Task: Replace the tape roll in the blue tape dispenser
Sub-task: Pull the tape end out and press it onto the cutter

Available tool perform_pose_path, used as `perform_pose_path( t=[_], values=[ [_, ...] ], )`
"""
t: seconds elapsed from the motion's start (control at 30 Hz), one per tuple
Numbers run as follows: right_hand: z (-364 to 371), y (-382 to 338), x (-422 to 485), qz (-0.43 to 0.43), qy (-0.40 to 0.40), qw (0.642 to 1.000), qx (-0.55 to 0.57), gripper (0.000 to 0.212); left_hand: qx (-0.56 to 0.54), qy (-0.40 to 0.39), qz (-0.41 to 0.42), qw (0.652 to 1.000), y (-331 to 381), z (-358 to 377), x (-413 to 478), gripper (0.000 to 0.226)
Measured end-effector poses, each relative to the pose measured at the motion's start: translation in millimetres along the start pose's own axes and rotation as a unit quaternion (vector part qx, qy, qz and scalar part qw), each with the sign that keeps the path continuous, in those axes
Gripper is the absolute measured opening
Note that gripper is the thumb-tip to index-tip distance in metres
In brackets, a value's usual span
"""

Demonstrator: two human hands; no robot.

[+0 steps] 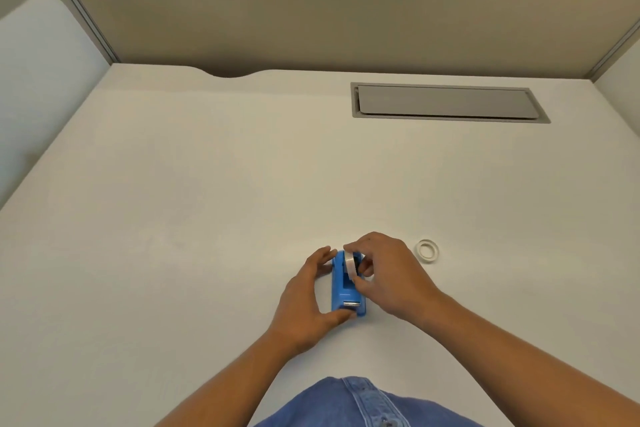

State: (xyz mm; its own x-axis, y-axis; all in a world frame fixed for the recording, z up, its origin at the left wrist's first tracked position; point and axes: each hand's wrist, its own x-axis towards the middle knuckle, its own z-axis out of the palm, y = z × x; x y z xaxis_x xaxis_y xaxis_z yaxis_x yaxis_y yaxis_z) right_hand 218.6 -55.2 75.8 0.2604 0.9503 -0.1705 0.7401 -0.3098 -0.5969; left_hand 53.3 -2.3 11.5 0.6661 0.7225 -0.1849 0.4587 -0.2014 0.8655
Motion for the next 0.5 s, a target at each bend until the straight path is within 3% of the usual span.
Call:
perform_pose_path(
  t=[0.5],
  values=[
    [-3.8,-7.5,-2.4,0.038,0.007,0.998,-0.053,0.032,-0.01,0.002,0.006,1.0,-0.4,0.1,0.1,0.098]
  ],
)
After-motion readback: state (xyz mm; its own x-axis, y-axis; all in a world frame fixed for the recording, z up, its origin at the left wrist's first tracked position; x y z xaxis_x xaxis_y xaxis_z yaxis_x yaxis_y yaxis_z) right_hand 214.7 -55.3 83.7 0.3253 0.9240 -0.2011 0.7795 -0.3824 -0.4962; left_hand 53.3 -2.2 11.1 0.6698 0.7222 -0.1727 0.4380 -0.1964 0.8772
